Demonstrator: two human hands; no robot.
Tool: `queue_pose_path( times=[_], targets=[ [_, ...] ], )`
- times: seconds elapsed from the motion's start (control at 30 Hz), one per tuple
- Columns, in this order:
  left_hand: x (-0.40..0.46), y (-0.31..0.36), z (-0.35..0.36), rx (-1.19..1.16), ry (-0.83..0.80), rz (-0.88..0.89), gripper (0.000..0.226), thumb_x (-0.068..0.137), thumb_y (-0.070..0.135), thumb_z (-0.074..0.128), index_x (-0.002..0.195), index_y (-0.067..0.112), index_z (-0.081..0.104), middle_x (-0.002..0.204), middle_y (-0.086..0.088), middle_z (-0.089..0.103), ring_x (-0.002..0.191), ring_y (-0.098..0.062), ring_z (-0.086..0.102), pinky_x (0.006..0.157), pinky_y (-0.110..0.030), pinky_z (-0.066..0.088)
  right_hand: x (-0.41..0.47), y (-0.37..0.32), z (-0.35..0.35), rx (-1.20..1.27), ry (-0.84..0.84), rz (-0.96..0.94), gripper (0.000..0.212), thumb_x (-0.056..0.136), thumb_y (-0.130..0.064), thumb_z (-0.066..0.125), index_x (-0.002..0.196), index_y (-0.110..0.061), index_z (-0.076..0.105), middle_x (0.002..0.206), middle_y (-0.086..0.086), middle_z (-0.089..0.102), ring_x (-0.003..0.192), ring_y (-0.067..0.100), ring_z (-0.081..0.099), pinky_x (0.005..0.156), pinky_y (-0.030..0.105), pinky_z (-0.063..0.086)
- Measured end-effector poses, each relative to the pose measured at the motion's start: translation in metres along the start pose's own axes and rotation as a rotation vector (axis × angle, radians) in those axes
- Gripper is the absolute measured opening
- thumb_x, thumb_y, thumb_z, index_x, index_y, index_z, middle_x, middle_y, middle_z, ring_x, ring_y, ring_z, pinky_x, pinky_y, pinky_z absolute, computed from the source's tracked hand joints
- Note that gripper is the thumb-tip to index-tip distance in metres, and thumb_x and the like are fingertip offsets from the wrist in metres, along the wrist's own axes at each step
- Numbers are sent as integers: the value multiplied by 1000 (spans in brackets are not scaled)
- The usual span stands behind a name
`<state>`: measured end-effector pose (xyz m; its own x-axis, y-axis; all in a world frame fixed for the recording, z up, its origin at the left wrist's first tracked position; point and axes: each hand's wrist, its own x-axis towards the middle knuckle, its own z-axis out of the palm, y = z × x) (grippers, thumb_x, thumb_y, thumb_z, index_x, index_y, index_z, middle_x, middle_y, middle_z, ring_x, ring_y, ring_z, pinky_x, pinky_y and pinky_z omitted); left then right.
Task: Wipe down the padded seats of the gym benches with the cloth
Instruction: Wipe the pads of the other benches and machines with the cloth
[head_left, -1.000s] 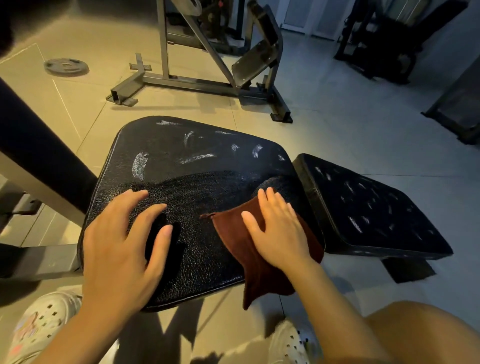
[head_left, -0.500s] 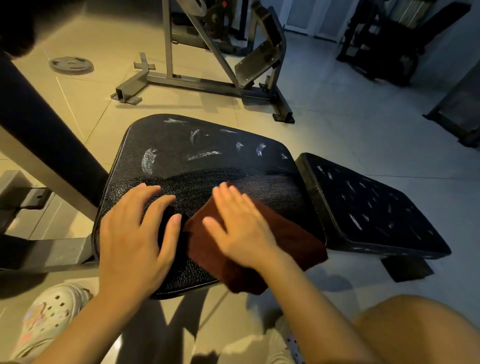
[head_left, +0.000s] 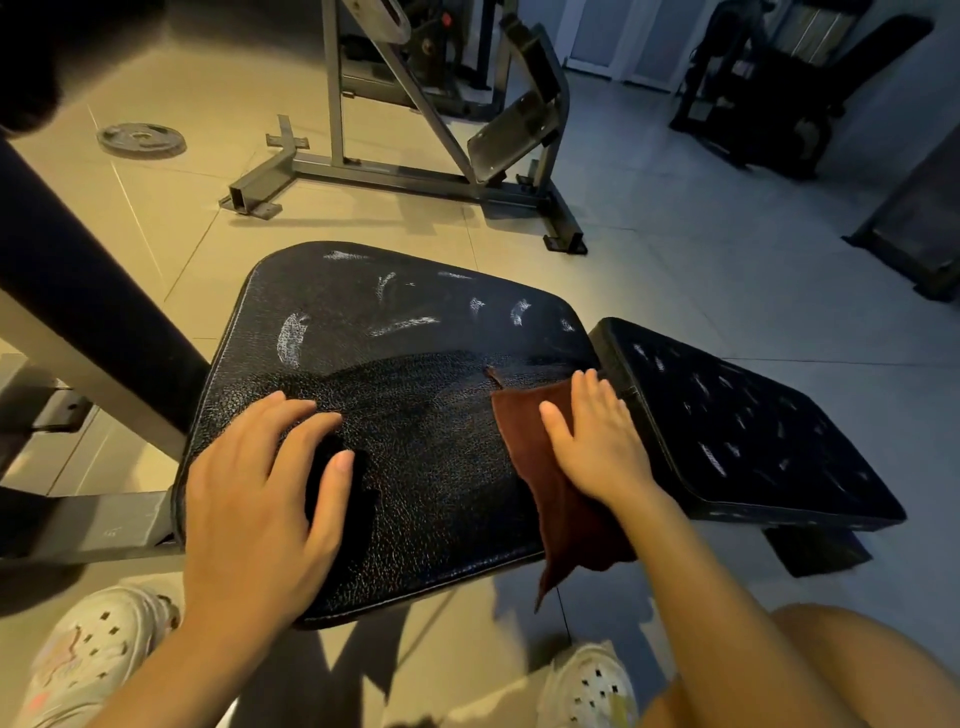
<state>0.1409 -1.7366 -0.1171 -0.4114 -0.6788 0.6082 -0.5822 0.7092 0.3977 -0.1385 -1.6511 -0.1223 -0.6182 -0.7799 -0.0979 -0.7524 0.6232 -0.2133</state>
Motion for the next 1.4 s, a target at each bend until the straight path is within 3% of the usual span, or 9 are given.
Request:
queue_pose_path(
  times=[0.23,0.37,0.5,0.7,0.87,1.0,1.2,1.33,1.4],
  targets=[
    [1,0,2,14,-6,-4,34,94,28,48,112,6,67,119,-12,61,119,-35,53,95,-51,41,-58,-113,29,40,33,-481,83,86,-56,6,156,-11,11,164,7,5,151,21,-1,118,31,-11],
    [-1,-4,1,-37,3,0,36,96,26,43,114,5,66,119,-13,61,117,-34,54,95,-52,42,-66,-132,32,37,-23,-682,67,99,-41,36,156,-14,15,164,3,7,151,18,0,122,34,-5],
    [-1,-1,-3,-80,48,-17,35,96,27,42,112,8,66,117,-9,62,116,-31,55,95,-44,37,-40,-91,19,39,15,-463,76,95,-64,20,157,-21,9,164,-2,1,150,13,-3,122,34,-5],
    [-2,-4,-2,-140,86,-30,34,95,23,39,111,9,66,115,-6,63,113,-28,55,95,-38,35,-21,2,-2,-20,-18,-14,71,99,-59,18,156,-23,-4,164,-2,-7,149,12,-7,119,32,-6],
    [0,-2,0,-147,123,-15,31,94,20,42,109,9,67,112,-6,65,111,-24,54,92,-36,34,-46,-17,8,-48,38,-51,70,99,-56,18,155,-20,-3,164,-2,-6,150,14,-8,121,34,-6],
    [-2,-3,-2,-171,119,-41,32,93,19,41,110,11,67,112,-6,66,111,-23,54,92,-32,32,-69,-75,18,-46,51,-229,88,83,-68,-3,156,-19,-1,164,-1,-5,150,15,-8,119,33,-9],
    [0,-11,-12,-345,175,-156,31,92,16,41,112,9,64,107,1,61,105,-15,53,89,-27,34,-93,-149,40,46,86,-496,82,90,-60,12,156,-13,18,163,6,13,151,22,6,120,37,-5],
    [2,-28,-26,-352,263,-237,26,93,8,43,112,7,63,104,8,53,98,2,44,89,-9,32,-76,-160,34,58,23,-339,74,97,-61,13,157,-20,-1,164,-2,-6,150,14,-10,120,35,-11],
    [0,-46,-30,-416,287,-313,25,97,16,40,112,18,60,101,11,55,99,3,49,96,-14,37,-60,-162,26,79,-3,-200,69,101,-56,17,156,-20,-4,164,0,-9,150,15,-12,121,36,-10]
  ],
)
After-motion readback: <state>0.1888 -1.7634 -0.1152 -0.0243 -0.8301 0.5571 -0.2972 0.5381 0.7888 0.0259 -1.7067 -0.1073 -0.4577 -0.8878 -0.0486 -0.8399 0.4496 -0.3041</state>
